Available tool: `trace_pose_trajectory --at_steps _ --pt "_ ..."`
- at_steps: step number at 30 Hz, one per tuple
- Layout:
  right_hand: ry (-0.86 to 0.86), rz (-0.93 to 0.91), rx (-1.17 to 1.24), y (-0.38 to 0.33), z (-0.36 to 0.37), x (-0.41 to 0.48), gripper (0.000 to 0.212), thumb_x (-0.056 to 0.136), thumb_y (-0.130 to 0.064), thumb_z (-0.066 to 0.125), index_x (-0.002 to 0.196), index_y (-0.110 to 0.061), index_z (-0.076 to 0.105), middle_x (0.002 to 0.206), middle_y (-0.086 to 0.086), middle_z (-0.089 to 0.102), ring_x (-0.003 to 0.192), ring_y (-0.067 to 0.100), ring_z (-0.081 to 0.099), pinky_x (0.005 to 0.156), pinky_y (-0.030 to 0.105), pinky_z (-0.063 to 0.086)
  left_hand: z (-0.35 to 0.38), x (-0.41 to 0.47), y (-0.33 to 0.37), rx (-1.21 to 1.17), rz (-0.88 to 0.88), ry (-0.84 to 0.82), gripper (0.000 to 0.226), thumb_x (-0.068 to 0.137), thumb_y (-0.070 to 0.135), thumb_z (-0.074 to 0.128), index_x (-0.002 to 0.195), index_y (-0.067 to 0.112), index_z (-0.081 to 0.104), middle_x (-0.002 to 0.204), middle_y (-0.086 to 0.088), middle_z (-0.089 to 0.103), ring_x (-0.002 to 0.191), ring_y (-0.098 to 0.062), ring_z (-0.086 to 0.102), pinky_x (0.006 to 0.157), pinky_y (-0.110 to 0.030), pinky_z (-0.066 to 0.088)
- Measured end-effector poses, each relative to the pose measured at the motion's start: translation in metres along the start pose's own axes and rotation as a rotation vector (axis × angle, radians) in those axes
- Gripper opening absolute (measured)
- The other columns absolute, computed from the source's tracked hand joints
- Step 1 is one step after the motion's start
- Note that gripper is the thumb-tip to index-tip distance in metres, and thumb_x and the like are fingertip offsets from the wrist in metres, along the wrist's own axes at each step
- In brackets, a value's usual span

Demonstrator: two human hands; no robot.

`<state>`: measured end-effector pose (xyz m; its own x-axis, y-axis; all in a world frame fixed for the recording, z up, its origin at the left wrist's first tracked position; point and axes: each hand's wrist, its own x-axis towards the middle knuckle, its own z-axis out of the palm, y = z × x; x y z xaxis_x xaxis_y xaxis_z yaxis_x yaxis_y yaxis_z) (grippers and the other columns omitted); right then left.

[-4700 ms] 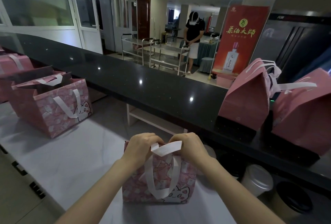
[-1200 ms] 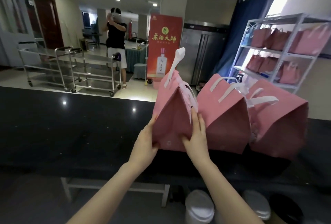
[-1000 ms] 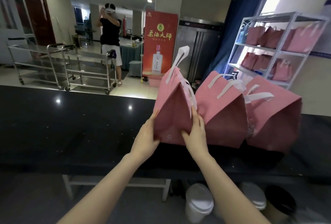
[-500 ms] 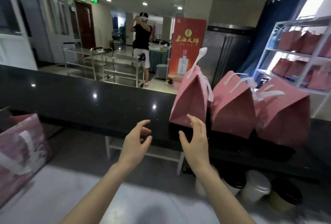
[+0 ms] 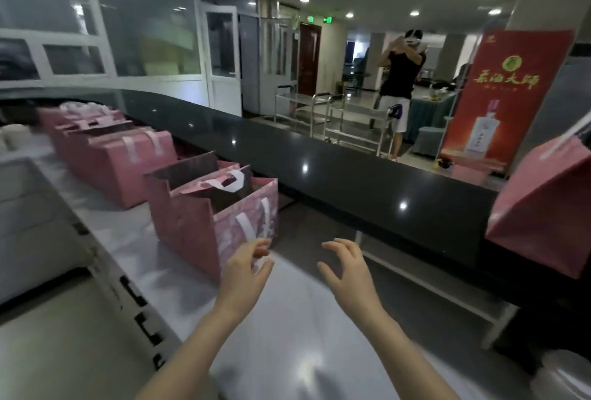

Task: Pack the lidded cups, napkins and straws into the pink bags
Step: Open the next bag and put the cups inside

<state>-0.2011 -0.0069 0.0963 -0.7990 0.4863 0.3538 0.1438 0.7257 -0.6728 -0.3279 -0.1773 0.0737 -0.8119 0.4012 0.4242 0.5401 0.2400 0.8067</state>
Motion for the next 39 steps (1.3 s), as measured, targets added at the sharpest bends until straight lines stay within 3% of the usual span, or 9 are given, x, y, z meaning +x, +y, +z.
trace_pose_trajectory --at_steps 4,11,15,17,20,23,27,34,39 --pt "-0.078 -0.007 0.026 -0.041 0.069 0.048 0.047 0.086 -0.040 0.067 0.129 -0.027 0.053 0.137 -0.009 0.040 0.126 0.009 0.041 0.100 0.021 0.034 -0.056 0.039 -0.047 0.111 0.026 0.100 0.028 0.082 0.010 0.075 0.107 0.017 0.065 0.106 0.003 0.058 0.097 -0.014 0.058 0.085 -0.028 0.049" --pt "-0.118 -0.024 -0.070 -0.092 0.163 0.129 0.073 0.076 -0.054 0.072 0.139 -0.033 0.042 0.152 -0.007 0.028 0.141 0.014 0.021 0.114 0.044 0.028 -0.119 0.129 -0.117 0.308 -0.013 0.105 0.041 0.085 0.024 0.071 0.125 0.023 0.061 0.138 -0.001 0.043 0.128 -0.024 0.038 0.106 -0.041 0.039" --pt "-0.103 -0.054 -0.235 -0.099 0.194 0.149 0.062 0.074 -0.058 0.069 0.129 -0.036 0.051 0.146 -0.012 0.035 0.142 0.014 0.018 0.114 0.048 0.014 -0.120 0.163 -0.140 0.387 0.079 -0.002 0.052 0.085 0.022 0.071 0.135 0.027 0.055 0.146 -0.001 0.039 0.133 -0.028 0.031 0.111 -0.037 0.028" --pt "-0.042 -0.078 -0.244 -0.100 0.200 0.150 0.043 0.073 -0.050 0.072 0.112 -0.032 0.065 0.131 -0.008 0.049 0.134 0.018 0.031 0.110 0.046 0.019 -0.117 0.172 -0.146 0.355 0.108 -0.045 0.053 0.084 0.018 0.071 0.134 0.028 0.055 0.140 -0.001 0.046 0.133 -0.027 0.035 0.112 -0.037 0.030" --pt "0.116 -0.141 -0.231 -0.098 0.199 0.146 0.017 0.068 -0.026 0.078 0.084 -0.021 0.075 0.100 0.002 0.060 0.107 0.028 0.050 0.095 0.048 0.037 -0.113 0.174 -0.149 0.271 0.125 -0.045 0.049 0.086 0.014 0.069 0.131 0.027 0.058 0.127 0.002 0.053 0.127 -0.021 0.044 0.108 -0.039 0.038" --pt "0.184 -0.144 -0.223 -0.095 0.189 0.132 0.012 0.068 -0.014 0.076 0.079 -0.019 0.076 0.087 0.002 0.057 0.093 0.025 0.049 0.084 0.050 0.047 -0.108 0.169 -0.145 0.177 0.098 -0.003 0.041 0.090 0.016 0.065 0.130 0.025 0.060 0.119 0.005 0.054 0.116 -0.017 0.051 0.102 -0.037 0.044" --pt "0.277 -0.182 -0.239 -0.083 0.162 0.099 0.017 0.065 -0.007 0.081 0.073 -0.021 0.076 0.076 -0.004 0.050 0.083 0.021 0.046 0.065 0.027 0.045 -0.093 0.150 -0.128 0.108 0.025 -0.030 0.045 0.094 0.032 0.060 0.137 0.025 0.051 0.131 0.000 0.054 0.117 -0.019 0.053 0.101 -0.037 0.044" --pt "0.287 -0.123 -0.302 -0.060 0.089 0.004 0.011 0.070 -0.015 0.083 0.075 -0.022 0.076 0.076 -0.003 0.050 0.082 0.016 0.044 0.064 0.019 0.042 -0.047 0.071 -0.071 -0.034 0.006 -0.114 0.059 0.087 0.055 0.058 0.138 0.034 0.041 0.135 0.004 0.052 0.119 -0.014 0.054 0.098 -0.044 0.049" --pt "0.336 -0.082 -0.343 -0.044 0.025 -0.085 0.011 0.070 -0.018 0.084 0.076 -0.024 0.076 0.077 -0.005 0.051 0.084 0.016 0.045 0.066 0.018 0.041 -0.008 -0.004 -0.015 -0.069 0.059 -0.170 0.051 0.087 0.049 0.060 0.134 0.040 0.041 0.122 0.011 0.052 0.108 -0.010 0.055 0.085 -0.026 0.047"
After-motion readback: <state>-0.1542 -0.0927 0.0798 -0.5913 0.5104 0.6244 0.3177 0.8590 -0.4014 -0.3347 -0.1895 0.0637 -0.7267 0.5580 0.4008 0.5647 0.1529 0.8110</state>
